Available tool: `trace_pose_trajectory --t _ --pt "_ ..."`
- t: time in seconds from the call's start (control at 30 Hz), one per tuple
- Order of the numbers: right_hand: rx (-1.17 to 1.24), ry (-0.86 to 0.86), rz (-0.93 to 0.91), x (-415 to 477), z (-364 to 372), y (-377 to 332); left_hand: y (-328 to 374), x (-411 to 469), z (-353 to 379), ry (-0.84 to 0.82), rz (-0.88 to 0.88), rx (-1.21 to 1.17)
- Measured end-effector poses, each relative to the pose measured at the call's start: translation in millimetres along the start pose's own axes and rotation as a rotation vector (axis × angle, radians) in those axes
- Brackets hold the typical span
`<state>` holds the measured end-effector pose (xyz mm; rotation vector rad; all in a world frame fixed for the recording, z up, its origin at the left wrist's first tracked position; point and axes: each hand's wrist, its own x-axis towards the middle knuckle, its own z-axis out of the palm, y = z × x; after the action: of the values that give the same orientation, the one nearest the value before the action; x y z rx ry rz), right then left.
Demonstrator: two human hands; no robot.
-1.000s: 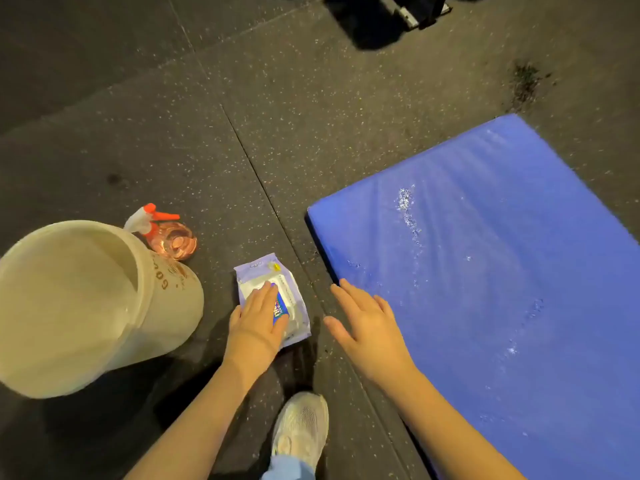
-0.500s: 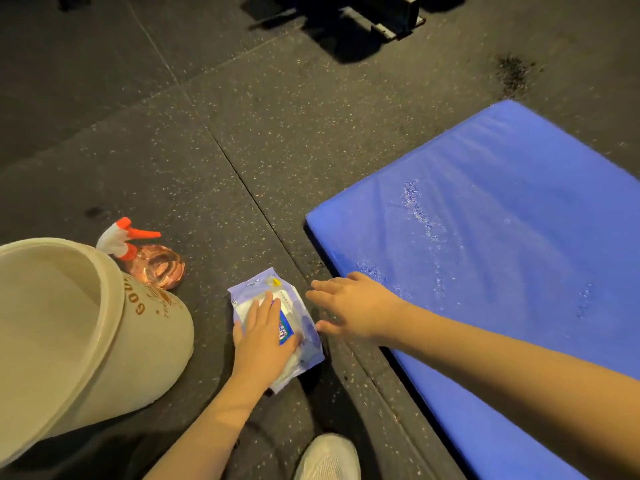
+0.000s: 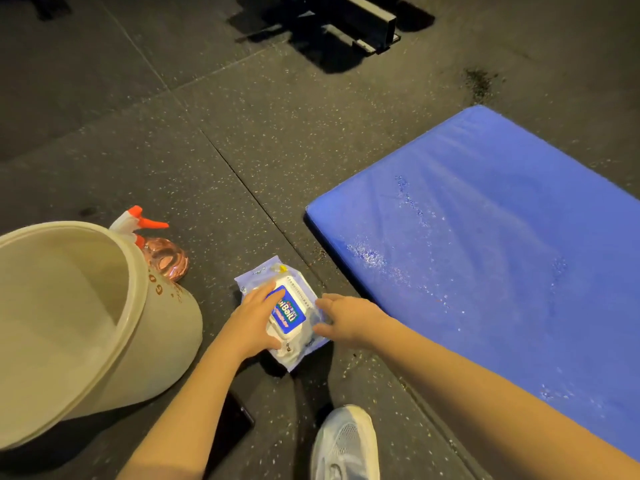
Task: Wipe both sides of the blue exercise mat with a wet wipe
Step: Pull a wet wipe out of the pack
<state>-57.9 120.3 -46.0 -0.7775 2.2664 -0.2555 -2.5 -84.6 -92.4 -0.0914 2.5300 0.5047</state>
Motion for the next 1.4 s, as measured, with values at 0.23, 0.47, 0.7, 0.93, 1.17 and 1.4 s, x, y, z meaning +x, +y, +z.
trace_pose_trajectory --t 0.23,0.47,0.7,0.93,1.17,1.4 --pt "0.265 0.085 0.149 15.3 51.2 -17.2 -9.0 9.6 -10.1 0.079 0.045 0.104" --pt "0.228 0.301 0.315 22.3 78.4 -36.3 0.8 12.7 -3.7 0.050 0.011 0.221" --pt "0.035 0.354 0.245 30.6 61.6 -7.8 22.4 18.5 12.8 0.121 -0.046 0.316" --pt "-0.047 0.444 0.127 22.9 57.5 8.5 15.1 22.3 11.4 0.157 0.257 0.640" --pt "-0.099 0.582 0.088 19.3 70.3 19.3 28.0 28.4 -11.0 0.359 0.103 0.323" --pt "-0.165 0.739 -0.103 21.1 69.7 36.8 40.9 59.6 -30.5 0.488 -0.134 -0.091"
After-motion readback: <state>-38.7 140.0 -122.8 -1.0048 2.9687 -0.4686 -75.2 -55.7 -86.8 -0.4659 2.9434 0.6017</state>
